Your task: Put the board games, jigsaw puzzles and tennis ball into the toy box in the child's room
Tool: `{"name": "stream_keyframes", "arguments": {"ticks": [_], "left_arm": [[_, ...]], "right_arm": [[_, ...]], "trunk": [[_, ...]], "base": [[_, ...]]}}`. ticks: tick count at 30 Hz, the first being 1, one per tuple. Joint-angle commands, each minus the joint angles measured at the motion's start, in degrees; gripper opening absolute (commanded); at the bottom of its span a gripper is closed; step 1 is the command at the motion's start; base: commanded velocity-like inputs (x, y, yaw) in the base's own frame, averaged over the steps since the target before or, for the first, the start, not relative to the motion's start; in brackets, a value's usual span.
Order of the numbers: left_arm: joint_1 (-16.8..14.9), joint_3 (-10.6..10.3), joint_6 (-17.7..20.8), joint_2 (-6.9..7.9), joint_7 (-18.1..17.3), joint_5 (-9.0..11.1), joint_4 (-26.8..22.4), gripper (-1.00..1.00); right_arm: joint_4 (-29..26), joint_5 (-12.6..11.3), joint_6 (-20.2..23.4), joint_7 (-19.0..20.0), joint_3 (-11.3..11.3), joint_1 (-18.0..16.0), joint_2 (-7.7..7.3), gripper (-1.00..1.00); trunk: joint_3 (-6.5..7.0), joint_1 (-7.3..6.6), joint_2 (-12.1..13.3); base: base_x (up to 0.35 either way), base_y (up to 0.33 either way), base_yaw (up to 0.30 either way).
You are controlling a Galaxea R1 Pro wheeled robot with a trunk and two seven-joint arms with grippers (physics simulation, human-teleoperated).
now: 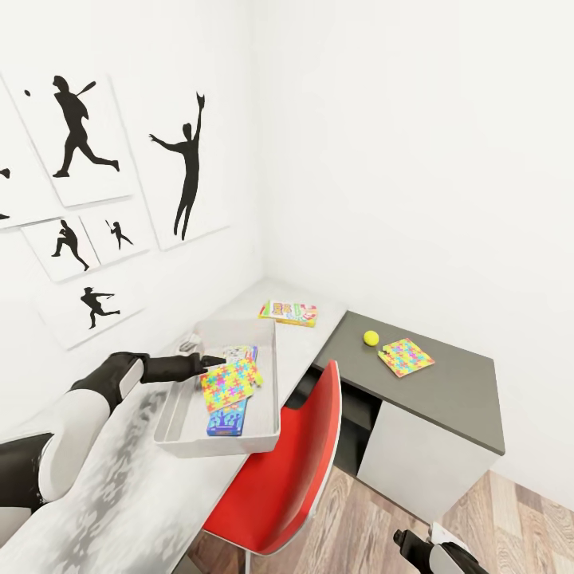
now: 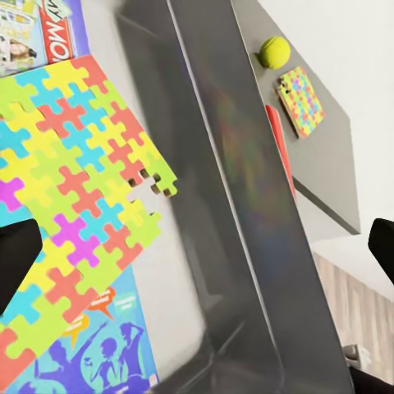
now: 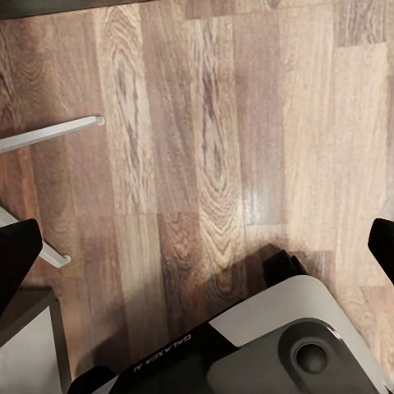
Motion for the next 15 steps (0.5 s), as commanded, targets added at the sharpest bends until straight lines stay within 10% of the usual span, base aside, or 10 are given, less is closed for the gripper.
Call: {"name": "stream_keyframes", "arguments": {"ticks": [1, 15], "left_arm": [[-0.05, 0.23, 0.58, 0.05, -0.39, 0.04, -0.01, 1.0], [-0.05, 0.29, 5.49, 0.33, -6.15, 0.44, -0.73, 1.0]], "right_arm": [[-0.16, -0.27, 0.34, -0.32, 0.02, -0.01, -0.01, 1.0], [-0.16, -0.23, 0.34, -0.32, 0.02, -0.01, -0.02, 1.0]], "trunk": [[-0.12, 0.03, -0.12], [-0.12, 0.03, -0.12]], "base": [[0.0, 0.0, 0.0], [0.0, -0.008, 0.0]]}}
